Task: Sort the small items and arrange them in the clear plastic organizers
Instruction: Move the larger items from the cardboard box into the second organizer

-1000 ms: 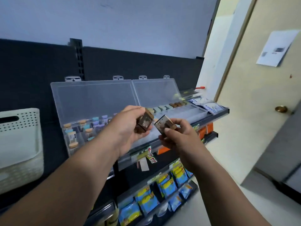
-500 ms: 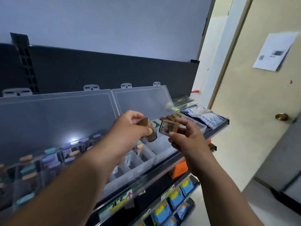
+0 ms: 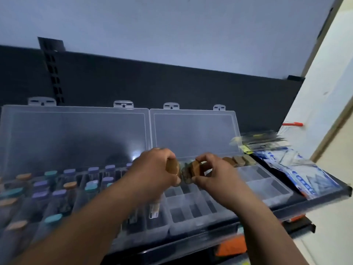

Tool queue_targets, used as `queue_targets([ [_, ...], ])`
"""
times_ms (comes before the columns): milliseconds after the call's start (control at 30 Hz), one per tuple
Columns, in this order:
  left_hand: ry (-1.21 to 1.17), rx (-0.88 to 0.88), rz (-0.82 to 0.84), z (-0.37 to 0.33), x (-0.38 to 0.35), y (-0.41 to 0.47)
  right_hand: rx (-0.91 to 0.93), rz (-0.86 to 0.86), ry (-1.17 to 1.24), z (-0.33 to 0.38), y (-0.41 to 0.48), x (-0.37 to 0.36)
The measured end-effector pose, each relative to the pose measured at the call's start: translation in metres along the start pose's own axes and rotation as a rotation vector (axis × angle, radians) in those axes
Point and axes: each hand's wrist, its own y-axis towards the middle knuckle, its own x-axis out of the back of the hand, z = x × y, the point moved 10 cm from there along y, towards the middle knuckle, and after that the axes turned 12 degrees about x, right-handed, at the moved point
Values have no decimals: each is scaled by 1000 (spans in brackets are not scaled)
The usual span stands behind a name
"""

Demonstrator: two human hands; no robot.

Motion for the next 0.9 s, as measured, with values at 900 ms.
queue_targets([
  [900, 560, 128, -67, 10, -23, 7, 242, 437, -258, 15, 28, -28],
])
